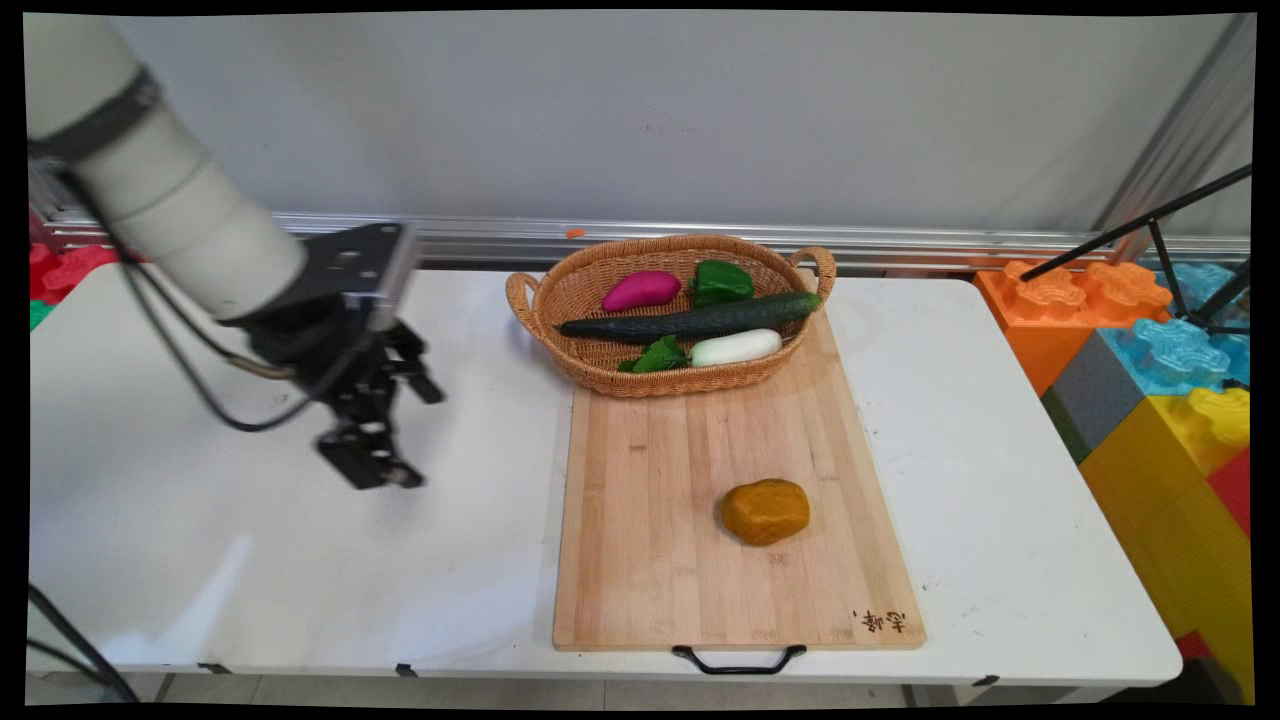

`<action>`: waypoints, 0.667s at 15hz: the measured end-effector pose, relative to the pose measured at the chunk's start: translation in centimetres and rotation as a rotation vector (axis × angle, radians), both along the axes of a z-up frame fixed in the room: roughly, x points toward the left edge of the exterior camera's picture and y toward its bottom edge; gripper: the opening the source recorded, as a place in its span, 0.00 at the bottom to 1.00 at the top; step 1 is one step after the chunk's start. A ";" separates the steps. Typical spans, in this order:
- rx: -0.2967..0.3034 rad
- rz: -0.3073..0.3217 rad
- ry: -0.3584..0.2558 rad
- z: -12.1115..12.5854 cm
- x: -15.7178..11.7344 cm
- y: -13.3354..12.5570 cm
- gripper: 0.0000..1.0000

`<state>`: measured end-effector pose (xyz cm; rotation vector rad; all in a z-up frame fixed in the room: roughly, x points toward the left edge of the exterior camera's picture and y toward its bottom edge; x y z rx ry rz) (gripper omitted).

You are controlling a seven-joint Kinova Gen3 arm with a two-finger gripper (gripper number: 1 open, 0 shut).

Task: Pick up the potato from the cutting board

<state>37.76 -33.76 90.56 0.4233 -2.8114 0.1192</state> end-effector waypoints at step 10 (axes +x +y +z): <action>-0.074 -0.064 0.131 -1.7 -16.0 -4.3 1.00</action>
